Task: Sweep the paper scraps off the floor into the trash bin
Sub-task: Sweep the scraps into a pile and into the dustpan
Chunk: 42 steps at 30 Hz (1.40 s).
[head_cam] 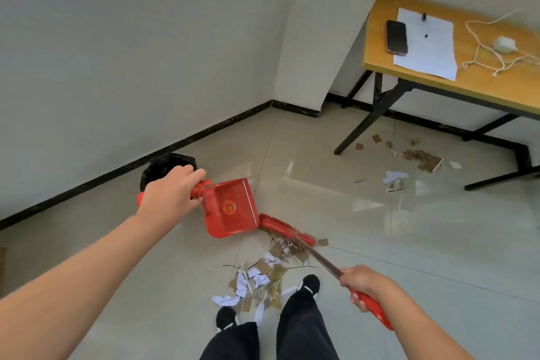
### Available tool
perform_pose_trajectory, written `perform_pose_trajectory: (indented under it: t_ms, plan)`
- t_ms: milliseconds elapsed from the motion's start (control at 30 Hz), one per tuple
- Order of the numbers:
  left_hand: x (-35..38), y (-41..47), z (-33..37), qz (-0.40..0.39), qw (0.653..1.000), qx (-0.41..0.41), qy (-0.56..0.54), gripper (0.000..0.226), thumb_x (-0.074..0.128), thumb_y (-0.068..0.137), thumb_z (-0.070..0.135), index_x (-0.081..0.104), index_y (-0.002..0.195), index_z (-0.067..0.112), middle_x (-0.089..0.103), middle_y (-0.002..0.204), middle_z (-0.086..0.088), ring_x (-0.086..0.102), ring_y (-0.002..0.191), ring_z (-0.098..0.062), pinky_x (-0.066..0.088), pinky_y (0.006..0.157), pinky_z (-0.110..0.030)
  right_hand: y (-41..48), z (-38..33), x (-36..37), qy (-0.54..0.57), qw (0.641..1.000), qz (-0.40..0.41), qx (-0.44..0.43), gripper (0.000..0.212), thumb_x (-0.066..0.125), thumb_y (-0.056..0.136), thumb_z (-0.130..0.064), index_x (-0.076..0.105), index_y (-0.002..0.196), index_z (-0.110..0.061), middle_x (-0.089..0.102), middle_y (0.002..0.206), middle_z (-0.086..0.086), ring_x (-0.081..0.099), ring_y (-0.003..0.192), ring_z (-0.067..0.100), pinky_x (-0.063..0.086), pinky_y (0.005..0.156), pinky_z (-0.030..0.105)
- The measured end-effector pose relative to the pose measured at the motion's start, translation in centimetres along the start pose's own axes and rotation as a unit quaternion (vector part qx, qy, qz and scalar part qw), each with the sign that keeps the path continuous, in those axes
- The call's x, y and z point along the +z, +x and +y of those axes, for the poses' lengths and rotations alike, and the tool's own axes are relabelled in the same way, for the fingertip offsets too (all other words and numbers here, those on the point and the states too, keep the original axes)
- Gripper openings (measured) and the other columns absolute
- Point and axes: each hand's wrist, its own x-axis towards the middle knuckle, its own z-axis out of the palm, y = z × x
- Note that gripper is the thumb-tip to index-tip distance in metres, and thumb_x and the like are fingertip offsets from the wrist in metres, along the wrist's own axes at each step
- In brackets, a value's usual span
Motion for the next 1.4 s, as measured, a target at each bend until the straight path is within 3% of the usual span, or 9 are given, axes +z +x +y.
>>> perform_pose_trajectory:
  t_ms: [200,433,667,867,1033,1233,1300,1400]
  plan:
    - [-1.1,-0.6,-0.3,-0.004,1.0,-0.011,-0.028,0.024,0.07,0.076,0.028,0.051,0.091,0.023,0.049,0.085,0.006,0.052,0.089,-0.017,0.045,0.048,-0.033,-3.8,1.9,0.3,0.083,0.993,0.055,-0.069,0.05,0.039,0.09,-0.007,0.052,0.131,-0.033,0.038,0.049,0.005,0.034,0.028,0.012,0.03,0.038,0.014]
    - [-2.4,0.3,2.6,-0.019,0.999,0.011,-0.047,0.028,0.068,0.08,0.036,0.043,0.086,0.026,0.054,0.086,0.007,0.059,0.083,-0.018,0.049,0.055,-0.035,-6.5,3.3,-3.5,0.195,0.975,0.079,-0.075,0.05,0.043,0.092,-0.009,0.048,0.136,-0.031,0.039,0.054,0.007,0.034,0.029,0.01,0.029,0.035,0.013]
    - [-2.5,2.2,9.5,-0.027,0.995,0.076,-0.061,0.028,0.068,0.082,0.034,0.041,0.087,0.027,0.052,0.088,0.008,0.059,0.082,-0.018,0.044,0.053,-0.032,-9.2,9.2,-5.8,0.199,0.969,0.117,-0.085,0.05,0.041,0.092,-0.009,0.048,0.136,-0.031,0.041,0.051,0.008,0.034,0.029,0.011,0.031,0.034,0.013]
    - [-1.5,3.3,17.1,-0.034,0.991,0.124,-0.041,0.029,0.067,0.084,0.04,0.045,0.095,0.026,0.051,0.094,0.007,0.059,0.081,-0.016,0.05,0.055,-0.035,-8.3,14.2,-9.6,0.237,0.959,0.135,-0.08,0.045,0.04,0.093,-0.006,0.05,0.133,-0.022,0.039,0.051,0.006,0.034,0.026,0.01,0.031,0.033,0.013]
    - [-0.7,4.0,24.6,-0.039,0.99,0.13,-0.032,0.028,0.065,0.086,0.042,0.042,0.096,0.027,0.049,0.094,0.01,0.058,0.08,-0.015,0.048,0.054,-0.033,-5.8,17.5,-15.4,0.274,0.943,0.161,-0.097,0.045,0.037,0.093,-0.003,0.053,0.131,-0.019,0.038,0.05,0.005,0.035,0.023,0.01,0.032,0.032,0.012]
    - [1.1,8.0,36.3,-0.035,0.992,0.115,-0.029,0.03,0.068,0.085,0.037,0.045,0.095,0.022,0.042,0.096,0.007,0.055,0.07,-0.019,0.051,0.049,-0.035,-2.3,19.2,-27.1,0.268,0.943,0.162,-0.111,0.041,0.039,0.091,0.0,0.055,0.127,-0.011,0.04,0.056,0.007,0.037,0.036,0.016,0.034,0.033,0.014]
    - [2.0,9.7,40.1,-0.027,0.99,0.136,-0.016,0.029,0.07,0.083,0.034,0.047,0.095,0.021,0.04,0.1,0.006,0.054,0.069,-0.018,0.048,0.044,-0.031,-1.6,19.5,-31.2,0.265,0.945,0.15,-0.115,0.042,0.04,0.09,0.0,0.054,0.127,-0.011,0.041,0.054,0.008,0.038,0.038,0.016,0.034,0.038,0.016]
    - [3.2,11.7,44.8,-0.034,0.984,0.176,0.013,0.028,0.071,0.082,0.031,0.049,0.098,0.022,0.044,0.107,0.007,0.057,0.068,-0.016,0.046,0.042,-0.029,-0.9,20.1,-36.3,0.241,0.955,0.137,-0.106,0.053,0.048,0.086,0.0,0.047,0.135,-0.02,0.044,0.037,0.006,0.039,0.041,0.017,0.032,0.051,0.022]
